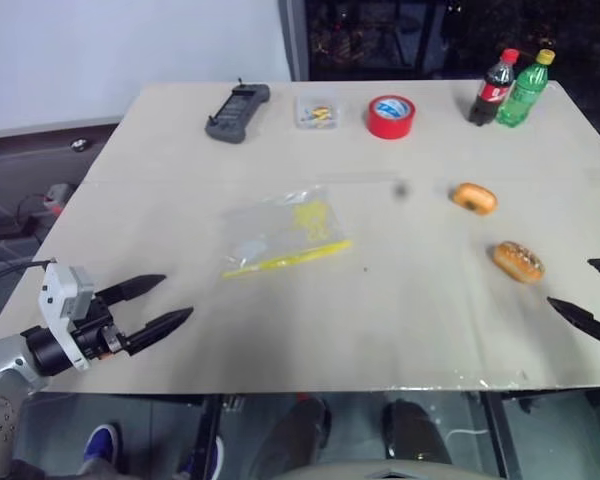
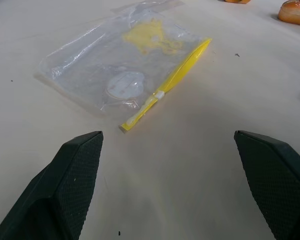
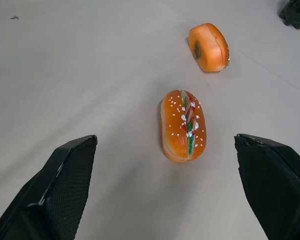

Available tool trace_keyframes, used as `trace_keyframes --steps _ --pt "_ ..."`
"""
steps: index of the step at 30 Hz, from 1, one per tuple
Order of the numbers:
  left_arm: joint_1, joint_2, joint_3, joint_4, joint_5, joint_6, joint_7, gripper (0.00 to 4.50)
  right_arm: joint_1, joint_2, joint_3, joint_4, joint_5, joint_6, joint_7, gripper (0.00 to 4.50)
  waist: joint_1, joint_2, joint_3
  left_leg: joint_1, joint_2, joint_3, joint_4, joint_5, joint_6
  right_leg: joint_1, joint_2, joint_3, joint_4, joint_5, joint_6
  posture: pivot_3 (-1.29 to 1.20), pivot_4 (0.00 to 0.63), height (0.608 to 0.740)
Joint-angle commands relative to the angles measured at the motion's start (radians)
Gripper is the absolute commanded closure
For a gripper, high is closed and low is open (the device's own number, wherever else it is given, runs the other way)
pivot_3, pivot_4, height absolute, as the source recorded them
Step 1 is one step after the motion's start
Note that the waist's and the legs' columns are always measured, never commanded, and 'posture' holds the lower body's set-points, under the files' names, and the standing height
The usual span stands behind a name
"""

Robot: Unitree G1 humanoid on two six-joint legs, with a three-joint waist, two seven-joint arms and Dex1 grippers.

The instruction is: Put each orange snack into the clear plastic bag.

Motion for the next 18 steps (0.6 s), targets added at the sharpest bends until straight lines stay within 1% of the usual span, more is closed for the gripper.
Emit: trace_keyframes --steps 1,4,10,14,16,18 --pt "-0.024 0.005 0.009 -0.029 -0.009 -0.005 0.016 0.04 -0.017 -0.018 -0.013 -0.021 0.012 0.001 -0.008 0.00 0.000 0.000 0.000 0.000 0.000 0.000 0.000 0.000 0.000 0.000 0.000 0.000 0.000 0.000 0.000 0.00 0.150 0.740" --pt "-0.063 -0.008 -0.012 -0.050 -0.026 0.030 0.066 0.04 -0.046 -0.023 0.017 -0.044 0.020 0.024 -0.027 0.00 0.000 0.000 0.000 0.000 0.000 0.000 0.000 0.000 0.000 0.000 0.000 0.000 0.000 0.000 0.000 0.00 0.150 0.740" --pt "-0.089 -0.012 -0.023 -0.065 -0.025 0.052 0.099 0.04 -0.090 -0.015 0.056 -0.081 0.045 0.052 -0.055 0.00 -0.001 0.000 0.000 0.000 0.000 0.000 0.000 0.000 0.000 0.000 0.000 0.000 0.000 0.000 0.000 0.00 0.150 0.740" --pt "-0.114 -0.017 -0.033 -0.062 -0.028 0.099 0.168 0.04 -0.131 -0.007 0.120 -0.125 0.071 0.070 -0.076 0.00 0.000 0.000 0.000 0.000 0.000 0.000 0.000 0.000 0.000 0.000 0.000 0.000 0.000 0.000 0.000 0.00 0.150 0.740" --pt "-0.135 -0.019 -0.038 -0.066 -0.030 0.179 0.257 0.04 -0.170 0.002 0.180 -0.162 0.086 0.080 -0.095 0.00 0.000 0.000 0.000 0.000 0.001 0.000 0.000 0.000 0.000 0.000 0.000 0.000 0.000 0.000 0.000 0.00 0.150 0.740" --pt "-0.175 -0.007 -0.040 -0.070 -0.097 0.360 0.363 0.04 -0.219 0.010 0.268 -0.208 0.093 0.083 -0.112 0.00 -0.001 0.000 0.000 0.000 0.001 0.000 0.000 0.000 0.000 0.000 0.001 0.000 0.001 0.000 0.000 0.00 0.150 0.740"
